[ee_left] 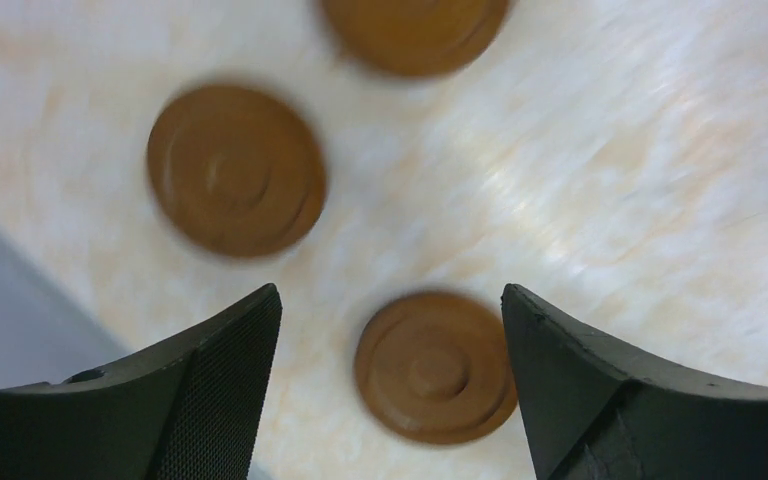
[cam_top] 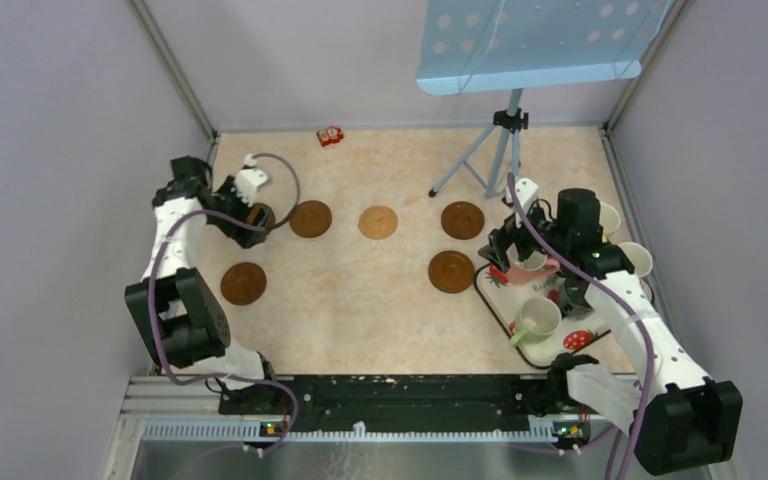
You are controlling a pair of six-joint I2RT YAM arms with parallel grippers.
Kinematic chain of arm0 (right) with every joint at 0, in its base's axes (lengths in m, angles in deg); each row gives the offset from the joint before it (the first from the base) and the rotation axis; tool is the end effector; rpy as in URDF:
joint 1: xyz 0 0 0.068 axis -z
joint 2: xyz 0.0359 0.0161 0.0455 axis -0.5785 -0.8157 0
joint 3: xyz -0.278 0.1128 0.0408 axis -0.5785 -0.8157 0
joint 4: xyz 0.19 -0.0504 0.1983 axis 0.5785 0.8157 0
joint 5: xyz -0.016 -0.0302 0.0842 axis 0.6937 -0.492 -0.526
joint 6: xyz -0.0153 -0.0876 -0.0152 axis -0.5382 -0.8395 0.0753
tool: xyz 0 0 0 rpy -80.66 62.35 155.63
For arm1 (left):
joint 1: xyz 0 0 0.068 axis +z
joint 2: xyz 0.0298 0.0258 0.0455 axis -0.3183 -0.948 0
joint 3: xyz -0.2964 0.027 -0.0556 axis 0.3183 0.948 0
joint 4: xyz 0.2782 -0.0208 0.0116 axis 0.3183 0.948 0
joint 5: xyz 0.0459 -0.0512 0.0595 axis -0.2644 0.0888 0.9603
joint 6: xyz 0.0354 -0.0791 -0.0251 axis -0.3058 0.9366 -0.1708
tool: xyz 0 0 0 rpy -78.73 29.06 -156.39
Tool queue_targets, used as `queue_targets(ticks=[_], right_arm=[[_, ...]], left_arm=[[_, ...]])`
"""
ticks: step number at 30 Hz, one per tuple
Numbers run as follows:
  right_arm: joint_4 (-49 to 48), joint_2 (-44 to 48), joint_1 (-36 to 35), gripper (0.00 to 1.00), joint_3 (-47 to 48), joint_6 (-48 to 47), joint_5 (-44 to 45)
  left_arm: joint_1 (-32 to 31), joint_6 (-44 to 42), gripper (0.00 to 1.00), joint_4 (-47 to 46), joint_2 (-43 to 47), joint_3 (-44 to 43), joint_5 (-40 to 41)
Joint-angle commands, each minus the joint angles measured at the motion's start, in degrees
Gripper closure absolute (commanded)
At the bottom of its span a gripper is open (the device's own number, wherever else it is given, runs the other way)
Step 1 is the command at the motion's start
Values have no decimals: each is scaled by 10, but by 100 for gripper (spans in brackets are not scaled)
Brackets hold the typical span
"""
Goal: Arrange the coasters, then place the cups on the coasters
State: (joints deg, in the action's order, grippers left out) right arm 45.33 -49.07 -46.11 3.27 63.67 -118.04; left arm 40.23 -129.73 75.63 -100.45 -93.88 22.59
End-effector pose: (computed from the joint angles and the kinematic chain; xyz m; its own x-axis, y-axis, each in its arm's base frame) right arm 0.2362 0.0898 0.2904 -0.2691 -0.3682 -0.8900 -0.7621 0.6464 -0.0370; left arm 0.3366 0.0910 0.2573 -0.5821 0.5470 -0.6016 0.6324 0.7697 0.0879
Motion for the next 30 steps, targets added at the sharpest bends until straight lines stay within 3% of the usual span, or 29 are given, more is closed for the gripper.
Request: queue_targets(ticks=[1, 7, 15, 20, 30], right_arm=[[-28, 16, -5, 1, 13, 9, -8], [-34, 27, -5, 1, 17, 14, 14], [-44, 35, 4, 1, 30, 39, 86], [-67, 37, 35, 1, 34, 76, 134], [-110, 50, 54, 1, 28, 110, 239]], left_arm=[[-146, 104, 13, -23, 63, 5, -41], [-383, 254, 10, -126, 21, -2, 13], [-562, 335, 7, -174, -149, -114, 66], [-626, 360, 6, -194, -230, -174, 109], [-676, 397, 8, -221, -317, -232, 143]])
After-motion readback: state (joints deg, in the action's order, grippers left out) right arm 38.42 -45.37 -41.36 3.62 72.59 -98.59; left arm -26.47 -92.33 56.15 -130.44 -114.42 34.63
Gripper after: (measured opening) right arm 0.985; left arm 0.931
